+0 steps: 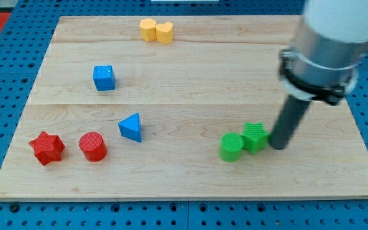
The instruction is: Push green circle and red star into red circle
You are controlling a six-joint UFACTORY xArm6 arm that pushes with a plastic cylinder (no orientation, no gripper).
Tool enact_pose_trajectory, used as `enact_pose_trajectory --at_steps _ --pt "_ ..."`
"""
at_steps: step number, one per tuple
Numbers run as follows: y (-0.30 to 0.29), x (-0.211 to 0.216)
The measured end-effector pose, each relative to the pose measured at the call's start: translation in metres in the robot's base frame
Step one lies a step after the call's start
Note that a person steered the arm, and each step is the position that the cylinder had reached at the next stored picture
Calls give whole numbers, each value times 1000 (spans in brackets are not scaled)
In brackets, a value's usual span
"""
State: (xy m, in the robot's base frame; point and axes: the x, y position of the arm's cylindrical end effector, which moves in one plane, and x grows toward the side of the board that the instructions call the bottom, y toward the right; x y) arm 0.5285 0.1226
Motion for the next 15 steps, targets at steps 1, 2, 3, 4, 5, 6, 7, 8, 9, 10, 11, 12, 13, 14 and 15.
enact_pose_trajectory --at_steps 1,2,3,4,5,6,7,8,9,10,11,12,13,14,15 --pt "-87 0" --pt "-138 13" --pt "-102 34" --pt "-132 36" --pt "-206 32" --pt "-206 52" --pt "-211 69" --pt "-300 75" --pt "-396 73" --pt "-427 70" --pt "-427 70" --pt "-409 56" --pt "-366 36" --pt "-365 19" --pt "-425 18"
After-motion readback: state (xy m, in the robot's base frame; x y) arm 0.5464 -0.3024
